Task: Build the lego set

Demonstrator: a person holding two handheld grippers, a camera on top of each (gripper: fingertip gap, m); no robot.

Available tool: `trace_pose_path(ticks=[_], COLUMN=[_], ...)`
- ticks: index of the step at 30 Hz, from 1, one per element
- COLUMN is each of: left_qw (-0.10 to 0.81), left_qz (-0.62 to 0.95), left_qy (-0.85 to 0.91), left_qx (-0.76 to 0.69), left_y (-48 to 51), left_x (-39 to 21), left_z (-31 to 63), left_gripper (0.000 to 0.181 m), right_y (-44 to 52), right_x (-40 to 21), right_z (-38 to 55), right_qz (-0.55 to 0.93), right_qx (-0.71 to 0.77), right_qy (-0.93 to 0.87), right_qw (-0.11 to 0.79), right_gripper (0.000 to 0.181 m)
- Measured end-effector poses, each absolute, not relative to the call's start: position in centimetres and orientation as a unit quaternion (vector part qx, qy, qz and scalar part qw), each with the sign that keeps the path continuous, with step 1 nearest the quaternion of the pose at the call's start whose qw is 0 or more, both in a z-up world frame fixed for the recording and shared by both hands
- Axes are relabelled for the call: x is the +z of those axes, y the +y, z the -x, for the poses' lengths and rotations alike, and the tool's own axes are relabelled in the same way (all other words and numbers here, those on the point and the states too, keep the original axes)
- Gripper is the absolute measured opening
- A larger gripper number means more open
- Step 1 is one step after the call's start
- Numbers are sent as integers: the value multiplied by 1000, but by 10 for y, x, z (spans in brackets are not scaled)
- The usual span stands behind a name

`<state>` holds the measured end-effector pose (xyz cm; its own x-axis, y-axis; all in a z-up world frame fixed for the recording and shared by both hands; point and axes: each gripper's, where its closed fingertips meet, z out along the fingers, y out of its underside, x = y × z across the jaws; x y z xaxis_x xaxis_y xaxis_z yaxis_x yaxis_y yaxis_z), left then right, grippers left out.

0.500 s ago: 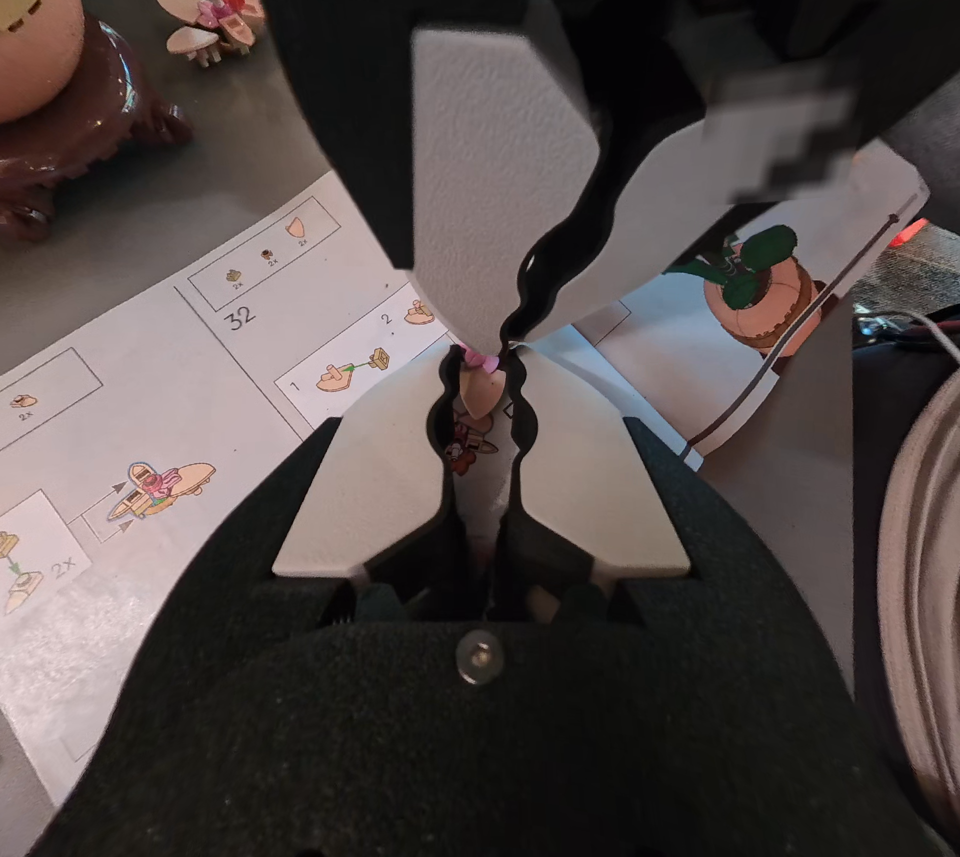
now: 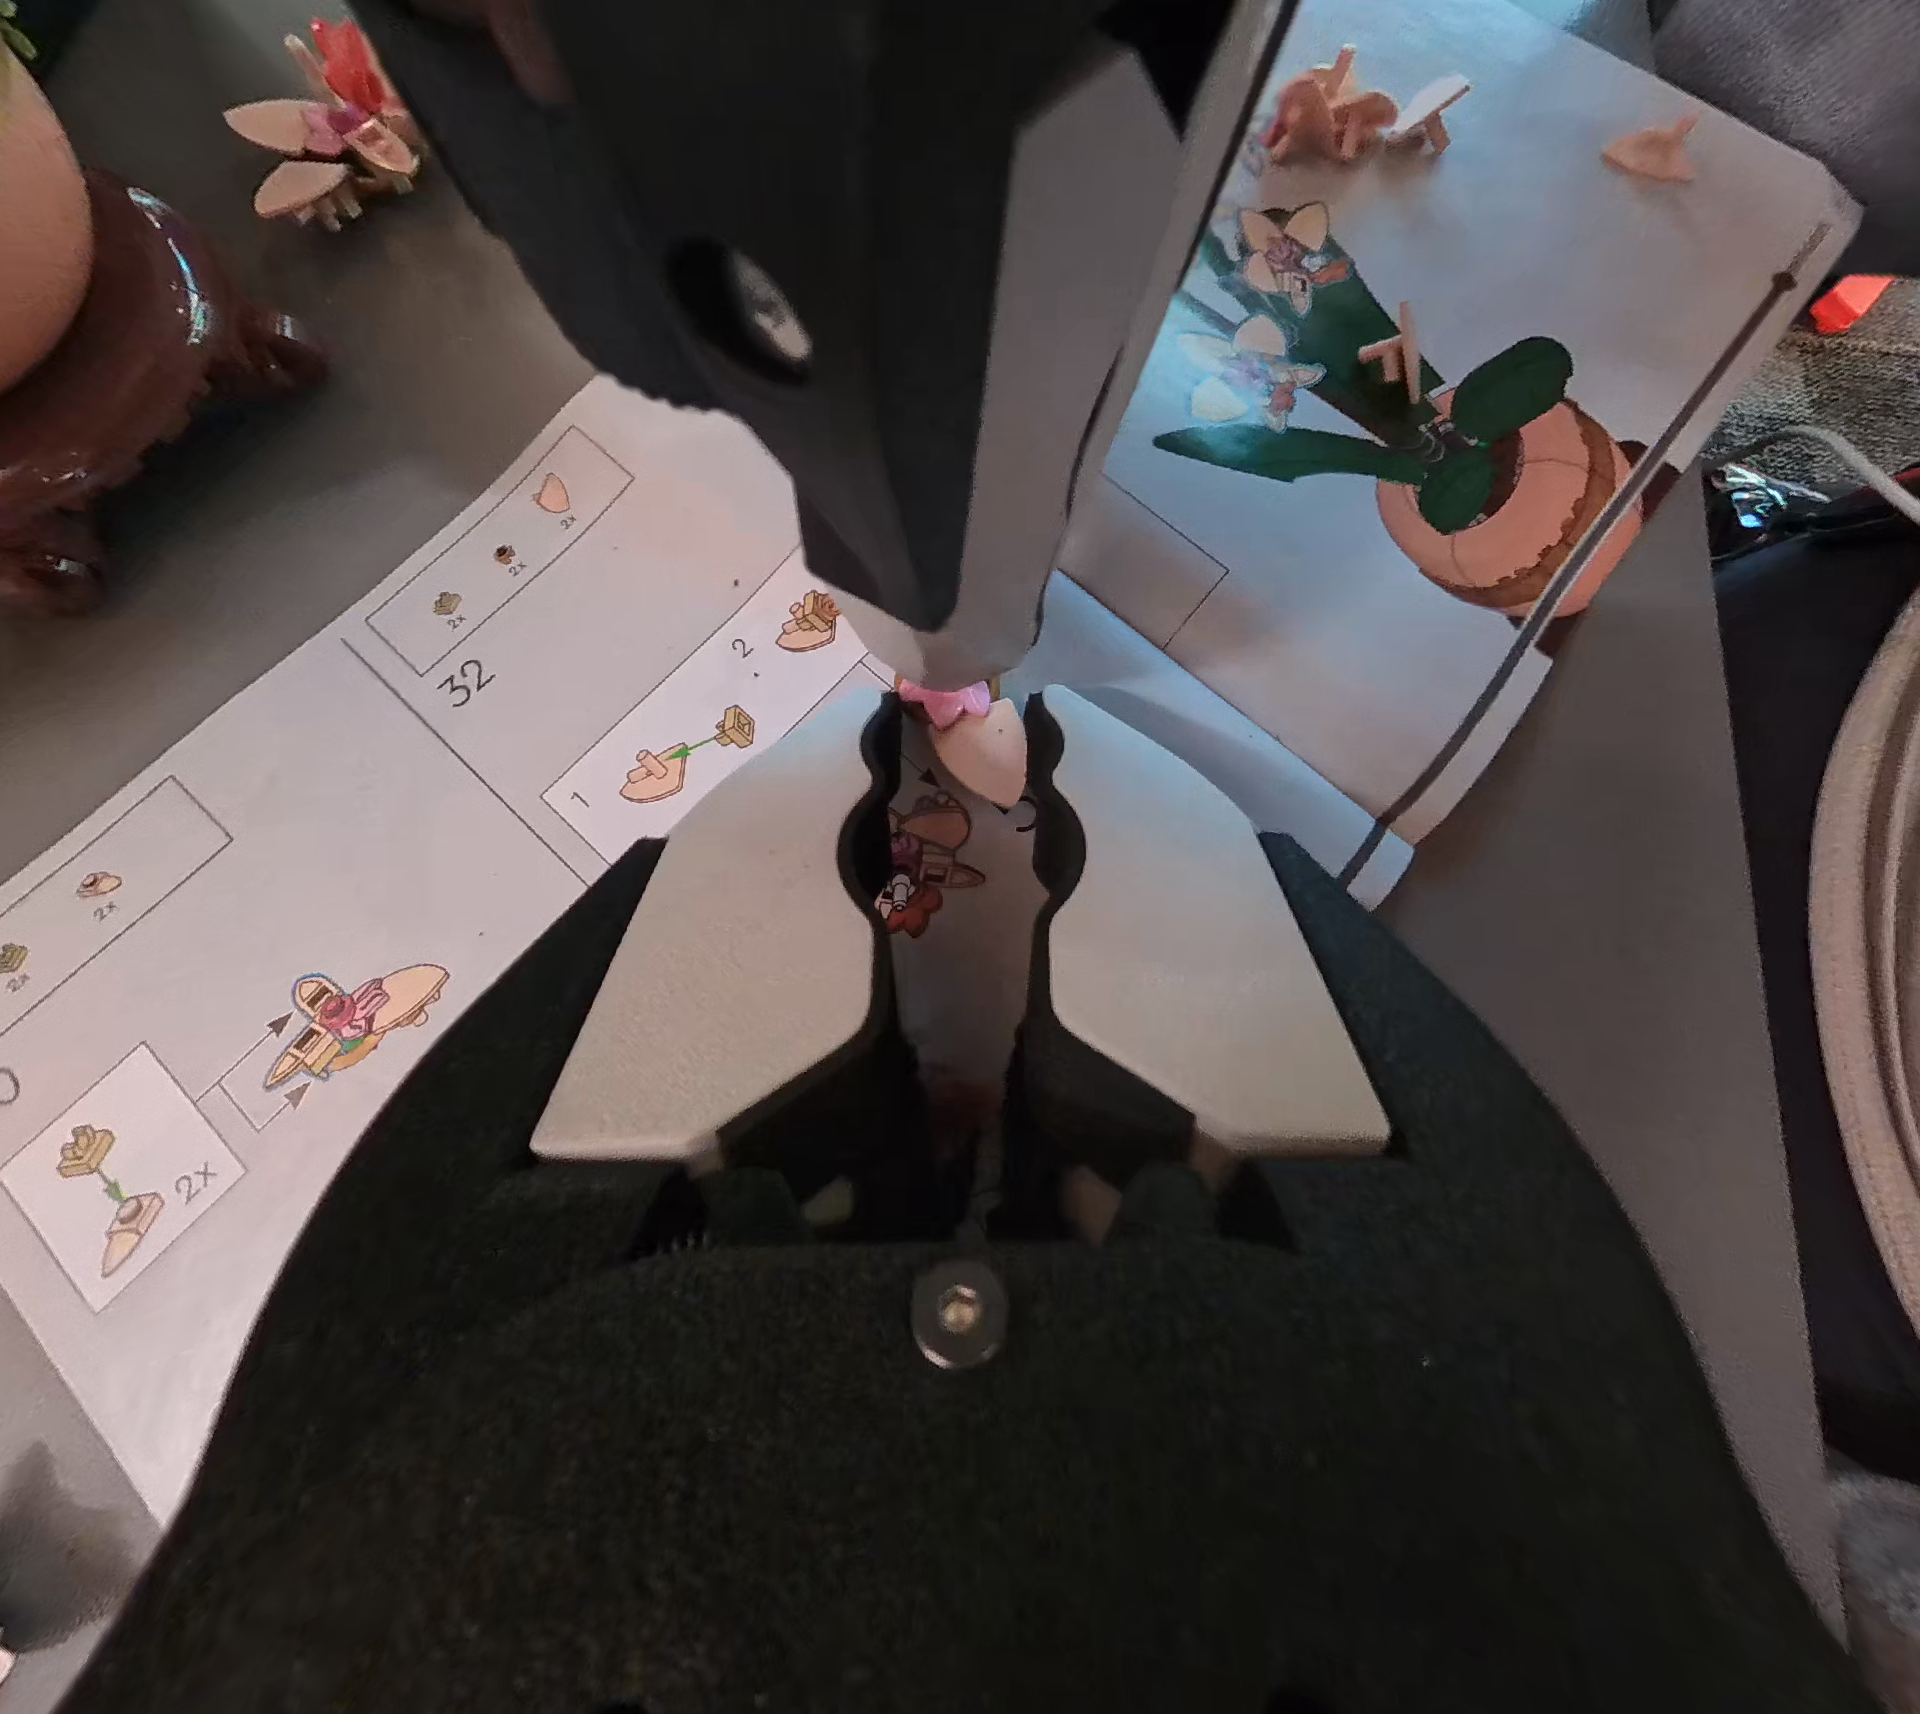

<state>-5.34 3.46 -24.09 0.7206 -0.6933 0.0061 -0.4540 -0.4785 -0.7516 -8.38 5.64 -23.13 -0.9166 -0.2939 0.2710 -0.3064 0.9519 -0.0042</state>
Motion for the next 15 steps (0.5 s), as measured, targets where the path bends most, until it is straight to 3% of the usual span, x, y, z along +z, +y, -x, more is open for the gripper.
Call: trace_pose_path(ticks=[15], left_qw=[371], left_qz=[832], left_qy=[370], left_qx=[-180], left_y=[34], left_x=[-241], left_z=[52], left_gripper=[21], right_y=[50], right_x=[-231], right_z=[88], right_qz=[-313], right_qx=[19], right_qy=[-942], right_qw=[118], right_gripper=[4])
